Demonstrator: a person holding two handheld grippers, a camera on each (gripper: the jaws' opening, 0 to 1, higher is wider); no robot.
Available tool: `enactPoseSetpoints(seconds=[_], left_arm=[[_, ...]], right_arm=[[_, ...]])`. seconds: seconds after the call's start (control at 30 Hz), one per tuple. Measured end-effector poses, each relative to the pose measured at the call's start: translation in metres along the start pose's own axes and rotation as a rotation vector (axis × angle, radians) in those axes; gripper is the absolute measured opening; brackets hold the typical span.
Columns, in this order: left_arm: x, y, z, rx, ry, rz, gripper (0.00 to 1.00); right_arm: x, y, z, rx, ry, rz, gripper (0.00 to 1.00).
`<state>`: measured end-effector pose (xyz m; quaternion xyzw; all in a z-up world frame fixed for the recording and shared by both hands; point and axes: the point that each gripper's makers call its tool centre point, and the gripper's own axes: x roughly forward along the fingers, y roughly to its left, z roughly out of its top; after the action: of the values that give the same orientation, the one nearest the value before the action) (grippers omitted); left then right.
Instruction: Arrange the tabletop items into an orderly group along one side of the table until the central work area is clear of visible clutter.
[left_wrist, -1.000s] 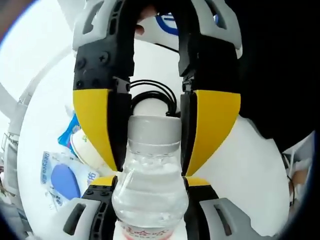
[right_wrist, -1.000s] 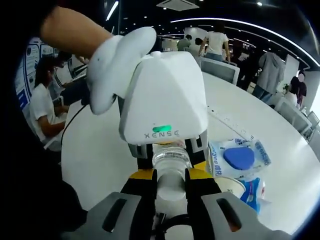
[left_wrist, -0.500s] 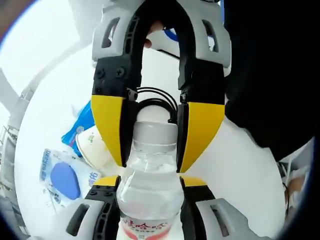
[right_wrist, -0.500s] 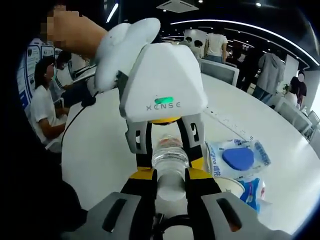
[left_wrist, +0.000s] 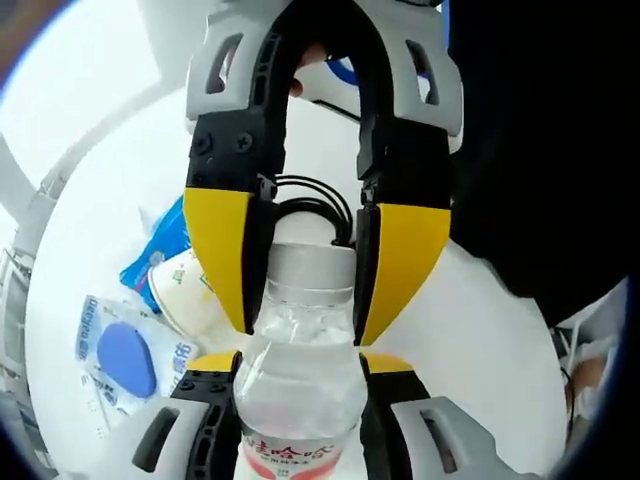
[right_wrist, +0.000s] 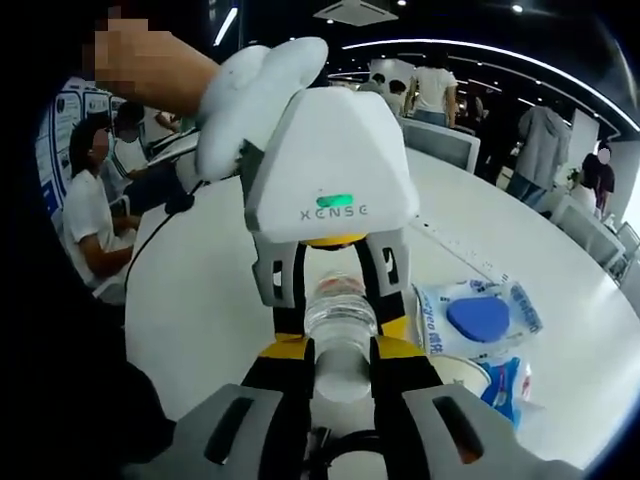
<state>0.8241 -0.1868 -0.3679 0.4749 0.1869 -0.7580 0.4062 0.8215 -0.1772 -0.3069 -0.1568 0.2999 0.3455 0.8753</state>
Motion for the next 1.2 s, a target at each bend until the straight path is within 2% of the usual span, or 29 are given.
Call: enactPoseSetpoints(seconds=[0.1, 0.13, 0.23, 0.43, 0.63, 0.87, 0.93, 1.2], left_arm=[[-0.002, -0.001, 0.0, -0.002, -0.014, 0.0, 0.45], [-0.003, -0.001, 0.001, 0.019, -0.029, 0.004, 0.45], [-0.007, -0.001, 0.0, 0.006, -0.045, 0.007, 0.45], [-0.013, -0.002, 0.0, 0.002, -0.053, 0.001, 0.46], [-0.019, 0.0, -0.016, -0.004, -0.02, 0.001, 0.49], [-0.016, 0.001, -0.035, 0.005, 0.026, -0.005, 0.47], [-0.015, 0.001, -0.034, 0.003, 0.028, -0.008, 0.43], [-0.012, 0.004, -0.031, 0.026, 0.016, 0.021, 0.41]], right_arm=[[0.0, 0.001, 0.002, -0.004, -0.003, 0.003, 0.17], [0.0, 0.001, 0.004, -0.009, -0.007, 0.0, 0.17], [0.0, 0.002, 0.007, -0.014, -0.016, -0.002, 0.17], [0.001, 0.002, 0.009, -0.012, -0.018, -0.002, 0.17], [0.0, 0.0, 0.007, -0.009, -0.014, -0.005, 0.16], [0.0, -0.002, 0.009, -0.001, -0.023, -0.008, 0.16], [0.0, -0.002, 0.01, -0.001, -0.026, -0.01, 0.16], [-0.001, -0.003, 0.01, 0.008, -0.028, -0.014, 0.15]])
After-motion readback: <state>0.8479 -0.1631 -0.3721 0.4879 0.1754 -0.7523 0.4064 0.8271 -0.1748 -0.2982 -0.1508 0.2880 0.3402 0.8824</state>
